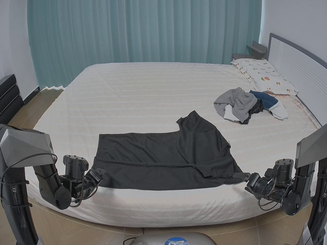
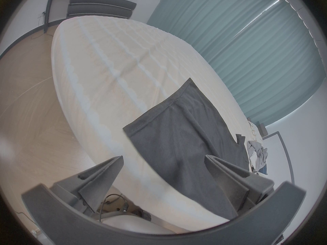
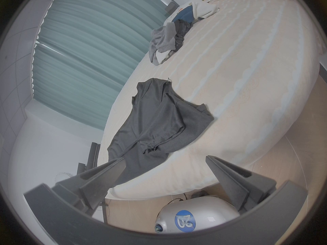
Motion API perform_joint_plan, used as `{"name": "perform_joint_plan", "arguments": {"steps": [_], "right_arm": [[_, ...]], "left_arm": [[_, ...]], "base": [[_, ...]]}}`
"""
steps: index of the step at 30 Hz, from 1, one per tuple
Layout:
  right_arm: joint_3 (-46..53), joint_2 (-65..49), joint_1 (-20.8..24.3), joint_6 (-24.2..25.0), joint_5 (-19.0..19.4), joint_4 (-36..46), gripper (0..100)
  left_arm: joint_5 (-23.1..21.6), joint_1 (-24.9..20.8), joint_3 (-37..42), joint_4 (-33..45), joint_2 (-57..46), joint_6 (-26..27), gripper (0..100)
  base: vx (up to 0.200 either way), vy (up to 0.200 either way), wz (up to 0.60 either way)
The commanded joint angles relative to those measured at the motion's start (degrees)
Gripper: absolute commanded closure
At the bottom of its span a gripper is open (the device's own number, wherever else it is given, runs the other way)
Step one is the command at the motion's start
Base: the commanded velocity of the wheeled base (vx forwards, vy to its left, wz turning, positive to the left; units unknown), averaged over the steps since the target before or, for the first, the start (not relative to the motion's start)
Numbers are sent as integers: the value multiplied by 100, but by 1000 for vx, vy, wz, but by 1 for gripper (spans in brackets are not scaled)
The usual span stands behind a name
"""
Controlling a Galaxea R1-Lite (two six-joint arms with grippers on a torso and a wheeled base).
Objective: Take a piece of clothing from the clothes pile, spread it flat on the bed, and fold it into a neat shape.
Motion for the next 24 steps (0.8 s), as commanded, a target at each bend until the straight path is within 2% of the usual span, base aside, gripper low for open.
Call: {"name": "perform_joint_plan", "arguments": {"steps": [1, 6, 15, 16, 19, 21, 24], "right_arm": [[-37, 123, 78, 1, -54, -67, 0], [-72, 246, 157, -8, -186, -67, 0], [-257, 378, 192, -8, -230, -58, 0], [-292, 422, 184, -17, -247, -58, 0], [-441, 562, 192, -17, -414, -58, 0], [-723, 808, 219, -43, -669, -58, 0], [-951, 896, 386, -43, -731, 39, 0]], "left_arm": [[208, -5, -187, -22, 378, 193, 0], [314, -5, -195, -31, 492, 501, 0], [393, 83, -468, -22, 624, 510, 0], [410, 83, -442, -31, 615, 510, 100], [463, 92, -389, -31, 606, 501, 100], [463, 101, -345, -31, 589, 466, 100], [472, 118, -345, -31, 580, 448, 100]], "base": [[0, 0, 0], [0, 0, 0], [0, 0, 0], [0, 0, 0], [0, 0, 0], [0, 0, 0], [0, 0, 0]]}}
